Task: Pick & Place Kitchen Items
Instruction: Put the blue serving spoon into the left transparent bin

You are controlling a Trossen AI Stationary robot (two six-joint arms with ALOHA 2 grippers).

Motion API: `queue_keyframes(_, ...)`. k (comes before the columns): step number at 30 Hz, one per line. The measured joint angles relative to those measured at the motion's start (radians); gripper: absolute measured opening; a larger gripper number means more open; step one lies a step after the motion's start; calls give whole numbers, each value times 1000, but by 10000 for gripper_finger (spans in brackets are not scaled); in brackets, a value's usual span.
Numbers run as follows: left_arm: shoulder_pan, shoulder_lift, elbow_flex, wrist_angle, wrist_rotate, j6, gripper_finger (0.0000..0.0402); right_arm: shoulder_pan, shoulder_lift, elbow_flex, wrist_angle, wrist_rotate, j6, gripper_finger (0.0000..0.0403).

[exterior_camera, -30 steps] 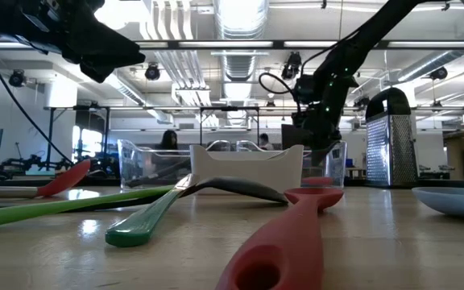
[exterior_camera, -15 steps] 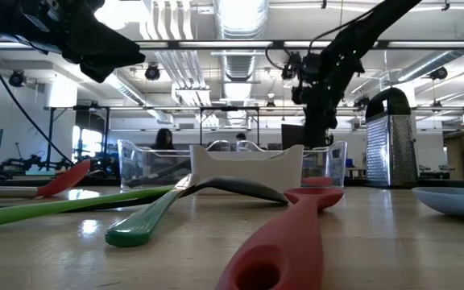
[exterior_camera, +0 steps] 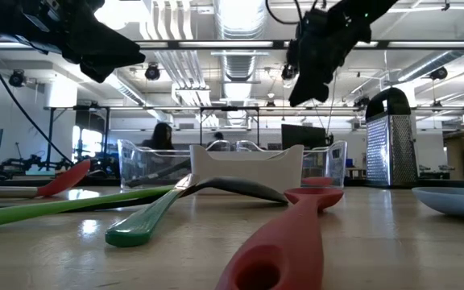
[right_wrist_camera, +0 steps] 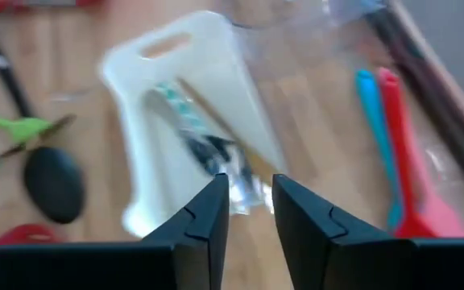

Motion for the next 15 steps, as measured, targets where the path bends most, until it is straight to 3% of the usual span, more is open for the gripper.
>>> queue_keyframes(15, 0, 0, -10, 1, 0, -20, 124, 356, -178, -134, 15, 24, 265, 79)
